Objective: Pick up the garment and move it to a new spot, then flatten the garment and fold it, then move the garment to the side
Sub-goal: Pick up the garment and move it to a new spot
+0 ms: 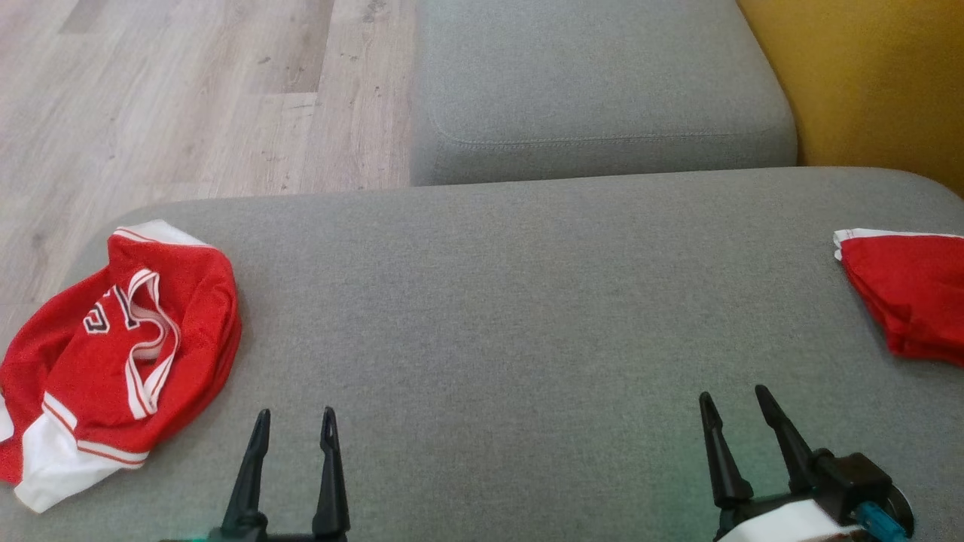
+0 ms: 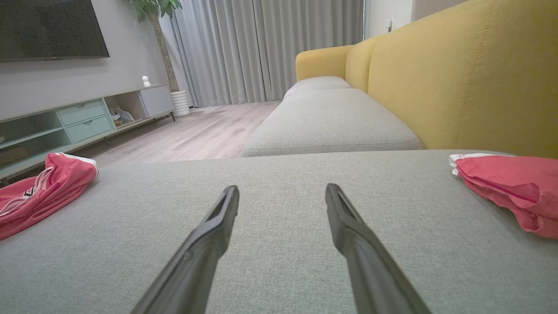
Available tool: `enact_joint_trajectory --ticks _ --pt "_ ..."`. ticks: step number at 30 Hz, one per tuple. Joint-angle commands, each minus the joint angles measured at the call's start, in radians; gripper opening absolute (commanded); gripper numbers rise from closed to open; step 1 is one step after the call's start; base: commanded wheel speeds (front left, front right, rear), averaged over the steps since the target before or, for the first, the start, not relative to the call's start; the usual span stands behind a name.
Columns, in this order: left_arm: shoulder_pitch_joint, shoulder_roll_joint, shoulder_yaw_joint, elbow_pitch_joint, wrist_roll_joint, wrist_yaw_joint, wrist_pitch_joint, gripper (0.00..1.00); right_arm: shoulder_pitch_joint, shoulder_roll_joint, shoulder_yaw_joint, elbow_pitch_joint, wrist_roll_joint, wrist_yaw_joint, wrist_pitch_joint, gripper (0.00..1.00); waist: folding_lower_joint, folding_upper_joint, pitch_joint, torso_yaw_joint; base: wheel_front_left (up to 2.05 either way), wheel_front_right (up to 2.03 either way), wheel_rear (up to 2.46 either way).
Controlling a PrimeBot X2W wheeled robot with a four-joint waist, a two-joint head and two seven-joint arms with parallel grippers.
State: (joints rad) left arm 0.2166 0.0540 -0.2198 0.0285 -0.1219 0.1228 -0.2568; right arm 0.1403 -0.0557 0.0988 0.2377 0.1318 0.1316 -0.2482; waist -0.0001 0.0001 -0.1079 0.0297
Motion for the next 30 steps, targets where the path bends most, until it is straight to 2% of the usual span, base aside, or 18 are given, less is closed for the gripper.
enact_joint_trajectory --ticks 1,11,16,19,24,25,30 --pt "-0.031 -0.004 0.038 -0.038 0.012 0.000 -0.005 1.00 -0.024 0.000 0.028 -0.039 -0.006 -0.001 -0.013 1.00 0.0001 -0.0001 -0.001 0.001 0.00 0.00 0.00" --pt "-0.031 -0.004 0.037 -0.034 0.024 -0.005 -0.005 1.00 -0.009 0.004 0.035 -0.036 0.008 -0.001 -0.013 1.00 0.0001 -0.0001 -0.004 0.005 0.00 0.00 0.00" --pt "-0.035 -0.004 0.037 -0.030 0.034 -0.010 -0.005 1.00 0.008 0.005 0.023 -0.036 0.010 -0.001 -0.014 1.00 0.0001 -0.0001 -0.004 0.033 0.00 0.00 0.00" --pt "-0.042 -0.004 0.037 -0.027 0.043 -0.012 -0.005 1.00 0.013 0.005 0.025 -0.035 0.020 -0.001 -0.014 1.00 0.0001 -0.0001 -0.001 0.078 0.00 0.00 0.00" --pt "-0.047 -0.004 0.042 -0.026 0.051 -0.009 -0.005 1.00 0.023 0.005 0.023 -0.032 0.039 -0.001 -0.014 1.00 0.0001 -0.0001 0.002 0.194 0.00 0.00 0.00" --pt "-0.047 -0.004 0.042 -0.026 0.051 -0.009 -0.005 1.00 0.023 0.005 0.023 -0.032 0.039 -0.001 -0.014 1.00 0.0001 -0.0001 0.002 0.194 0.00 0.00 0.00" --pt "-0.044 -0.004 0.057 -0.039 0.048 -0.003 -0.005 1.00 0.013 0.005 0.023 -0.037 0.046 -0.001 -0.014 1.00 0.0001 -0.0001 0.016 0.315 0.00 0.00 0.00"
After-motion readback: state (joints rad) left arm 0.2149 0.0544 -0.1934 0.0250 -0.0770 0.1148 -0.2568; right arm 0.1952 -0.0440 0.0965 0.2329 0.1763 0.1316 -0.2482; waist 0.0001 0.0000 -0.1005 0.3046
